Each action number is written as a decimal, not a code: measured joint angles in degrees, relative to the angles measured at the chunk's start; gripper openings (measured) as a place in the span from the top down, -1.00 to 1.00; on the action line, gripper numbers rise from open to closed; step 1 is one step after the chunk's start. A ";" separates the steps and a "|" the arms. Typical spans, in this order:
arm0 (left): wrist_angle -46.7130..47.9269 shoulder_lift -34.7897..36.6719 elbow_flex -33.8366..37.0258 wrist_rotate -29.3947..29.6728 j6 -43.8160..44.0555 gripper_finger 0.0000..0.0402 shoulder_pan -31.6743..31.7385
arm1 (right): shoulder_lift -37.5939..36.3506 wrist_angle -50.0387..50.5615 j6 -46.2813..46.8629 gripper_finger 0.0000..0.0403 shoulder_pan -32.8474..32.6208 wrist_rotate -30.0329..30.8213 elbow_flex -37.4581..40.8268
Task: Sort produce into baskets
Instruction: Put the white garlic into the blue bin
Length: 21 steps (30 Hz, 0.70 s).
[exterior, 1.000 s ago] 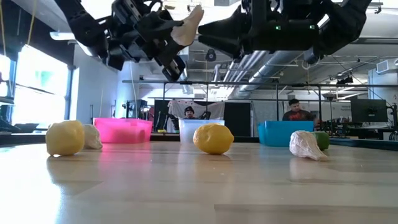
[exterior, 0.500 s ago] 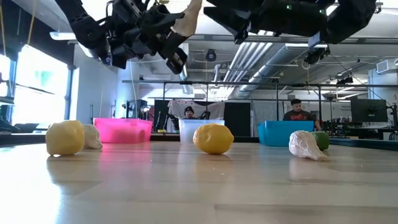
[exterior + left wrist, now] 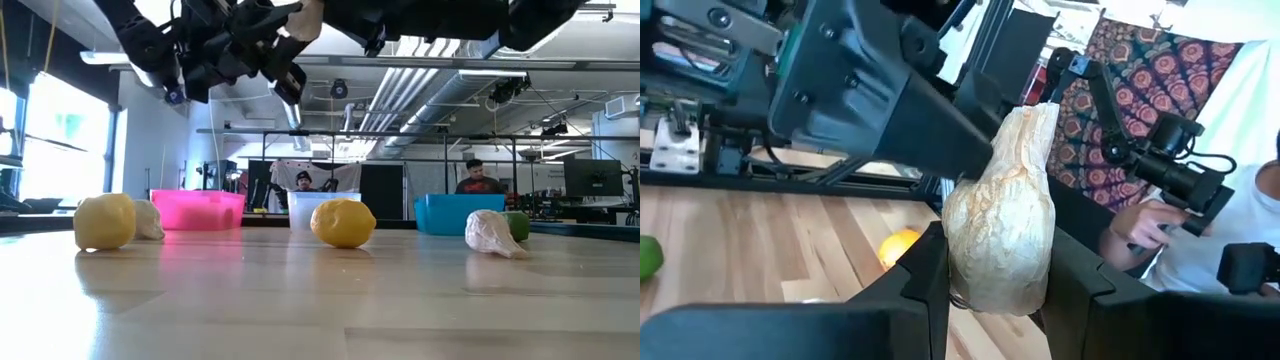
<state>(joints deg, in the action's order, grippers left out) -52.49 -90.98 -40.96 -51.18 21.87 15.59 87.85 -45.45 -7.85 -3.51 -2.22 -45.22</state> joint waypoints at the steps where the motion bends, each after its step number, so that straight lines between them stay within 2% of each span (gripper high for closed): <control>1: 0.35 0.00 -0.04 0.24 -0.48 0.56 0.00 | 0.00 0.04 -0.08 0.29 0.00 0.29 -0.02; 6: 1.13 0.00 -0.02 0.78 -2.44 0.56 0.02 | 0.00 0.14 -0.17 0.72 0.00 0.68 -0.03; 9: 2.65 0.09 -0.02 2.46 -5.12 0.48 0.00 | 0.00 0.37 -0.30 0.94 0.00 0.65 -0.03; 15: 4.66 0.11 -0.02 5.88 -10.58 0.18 -0.09 | -0.04 1.22 0.51 0.93 -0.10 1.73 -0.01; 21: 5.22 0.07 -0.04 11.65 -16.22 -0.10 0.53 | -3.00 7.11 0.87 0.97 -0.68 8.39 -0.01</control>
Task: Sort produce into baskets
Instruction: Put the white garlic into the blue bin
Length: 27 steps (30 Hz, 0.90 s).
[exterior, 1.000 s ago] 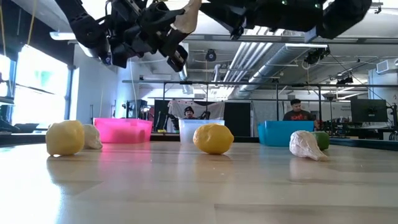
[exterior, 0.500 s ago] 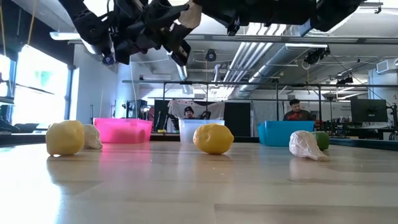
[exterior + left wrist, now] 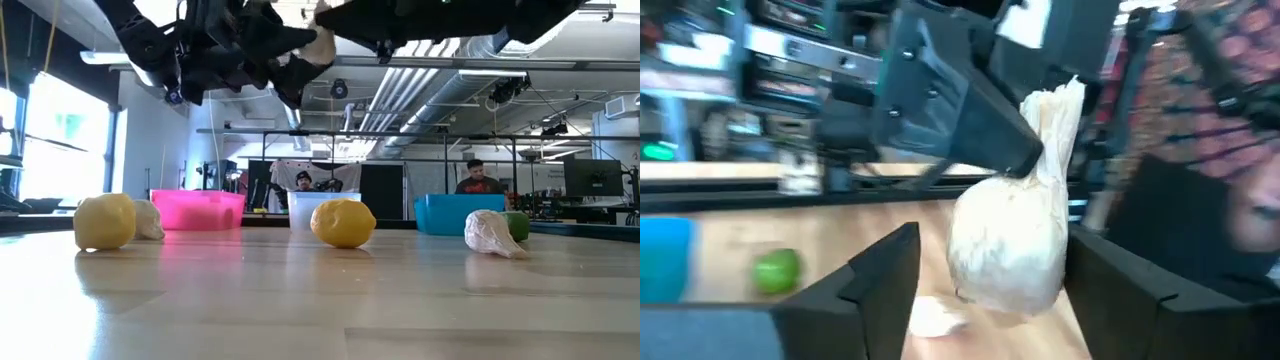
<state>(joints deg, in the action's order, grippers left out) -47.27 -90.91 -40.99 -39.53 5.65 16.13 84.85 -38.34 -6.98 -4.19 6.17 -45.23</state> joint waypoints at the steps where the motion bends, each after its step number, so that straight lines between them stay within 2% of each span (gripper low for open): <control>1: 0.23 0.00 0.00 1.45 -1.28 -0.13 0.09 | -0.77 1.36 0.40 0.97 0.00 1.01 0.00; 6: 2.97 -0.14 0.02 8.45 -6.83 -0.18 0.41 | -6.58 9.37 1.69 0.98 0.04 8.86 -0.09; 9: 4.59 -0.20 0.02 11.92 -9.55 -0.18 0.43 | -10.72 17.98 4.46 0.98 1.49 15.04 -0.13; 13: 6.60 -0.17 0.02 12.38 -10.41 -0.18 0.30 | -15.66 29.54 8.55 0.98 5.05 22.38 -0.12; 16: 6.78 -0.15 0.02 12.22 -10.41 -0.18 0.05 | -18.01 37.89 12.25 0.99 9.29 25.00 -0.13; 21: 6.83 -0.15 0.02 12.06 -10.43 -0.18 -1.05 | -18.43 49.09 18.30 0.99 18.84 26.56 -0.09; 25: 6.80 -0.13 0.02 12.05 -10.82 -0.18 -2.14 | -15.88 55.42 23.47 0.99 27.60 23.98 -0.02; 27: 6.79 -0.11 0.02 12.58 -10.86 -0.18 -2.59 | -14.24 55.61 25.20 0.99 31.62 20.54 -0.02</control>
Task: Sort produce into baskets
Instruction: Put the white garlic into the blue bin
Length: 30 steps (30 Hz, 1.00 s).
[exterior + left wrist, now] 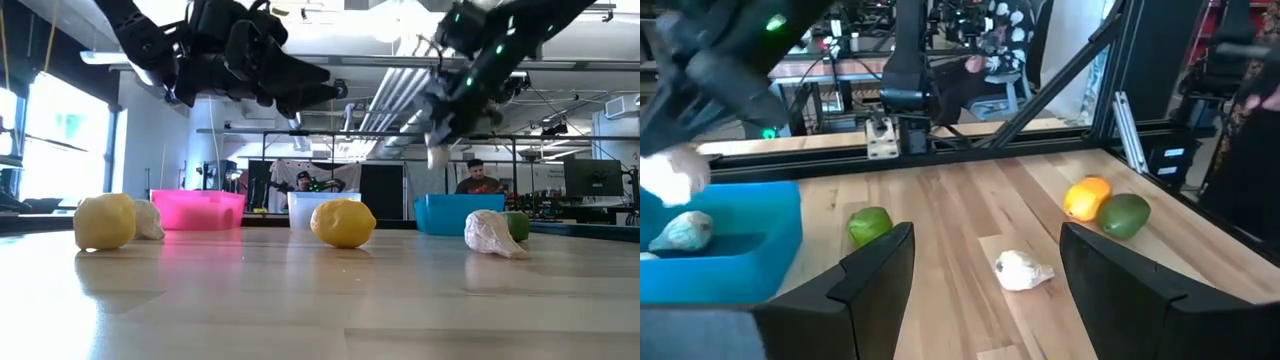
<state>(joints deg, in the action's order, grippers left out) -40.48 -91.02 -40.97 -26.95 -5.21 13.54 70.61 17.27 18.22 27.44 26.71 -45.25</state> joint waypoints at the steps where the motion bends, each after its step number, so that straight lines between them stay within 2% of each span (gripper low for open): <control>1: -0.03 0.00 0.00 0.47 0.00 -0.18 -0.24 | 1.08 0.03 0.58 0.99 1.81 -2.01 0.00; 5: 0.08 0.00 0.00 2.03 0.00 -0.18 -0.78 | 5.96 -0.06 0.87 0.99 8.07 -5.09 0.00; 9: 0.34 0.00 0.00 2.07 0.00 -0.18 -0.87 | 11.26 -2.15 -0.25 0.99 12.95 -11.07 0.00; 13: 0.34 0.02 0.00 2.09 0.00 -0.18 -0.87 | 15.44 -4.31 -1.72 0.99 14.92 -16.09 0.00; 20: 0.36 0.02 0.00 2.09 0.00 -0.18 -0.87 | 20.37 -7.65 -2.73 0.97 16.04 -18.76 -0.05; 23: 0.39 0.02 0.00 2.09 0.00 -0.18 -0.87 | 20.89 -8.14 -2.84 0.86 16.02 -18.35 -0.07; 30: 0.84 0.07 0.00 2.07 1.07 -0.18 -0.92 | 19.30 -7.82 -3.26 0.40 16.02 -18.18 0.00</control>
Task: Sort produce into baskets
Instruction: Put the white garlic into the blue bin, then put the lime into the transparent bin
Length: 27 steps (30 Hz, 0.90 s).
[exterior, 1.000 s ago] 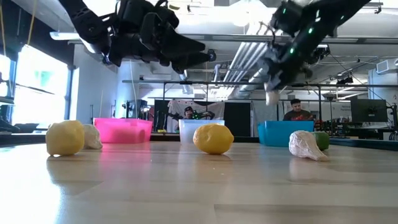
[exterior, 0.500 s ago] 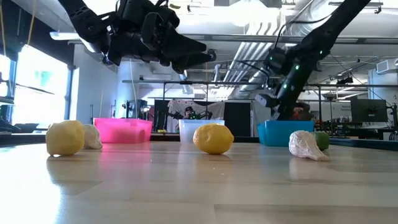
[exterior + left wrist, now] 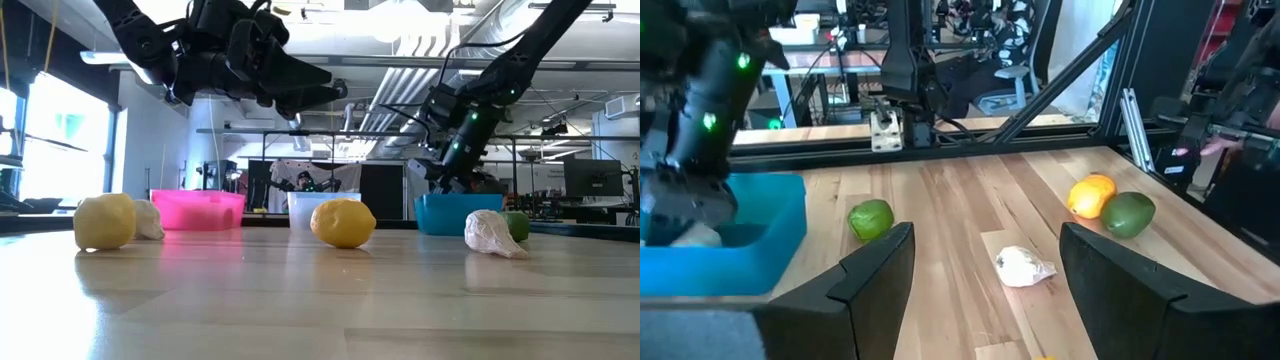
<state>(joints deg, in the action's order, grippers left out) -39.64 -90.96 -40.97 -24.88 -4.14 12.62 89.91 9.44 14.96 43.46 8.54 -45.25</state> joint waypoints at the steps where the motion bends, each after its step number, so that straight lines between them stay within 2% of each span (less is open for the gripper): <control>1: -0.02 0.00 0.00 0.00 0.61 -0.18 0.02 | -0.59 -0.07 0.00 0.35 0.00 0.03 0.00; 5: -0.50 0.00 0.00 0.02 0.30 -0.18 0.02 | -2.93 -0.19 -0.19 0.25 0.00 1.70 0.00; 9: -0.48 0.00 0.00 0.20 -0.89 -0.18 0.02 | -6.05 -0.47 -1.31 0.29 -0.67 4.55 0.00; 14: -0.53 0.00 0.00 0.11 -0.62 -0.18 0.02 | -9.26 -2.77 -3.50 0.50 -5.55 11.49 0.00; 17: -0.52 0.00 0.00 0.11 -1.03 -0.18 0.05 | -9.70 -5.72 -4.78 0.70 -9.50 16.01 0.00; 20: -0.52 0.00 0.00 0.11 -1.03 -0.18 0.20 | -9.71 -9.09 -4.99 0.92 -13.16 17.37 0.08; 27: -0.47 0.00 0.00 0.20 -2.00 -0.18 -0.37 | -9.72 -24.12 -4.41 0.97 -20.03 17.09 6.68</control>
<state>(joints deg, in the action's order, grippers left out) -40.11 -90.96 -40.97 -24.68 -6.14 12.25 80.19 -14.68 10.55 23.43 25.62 -38.58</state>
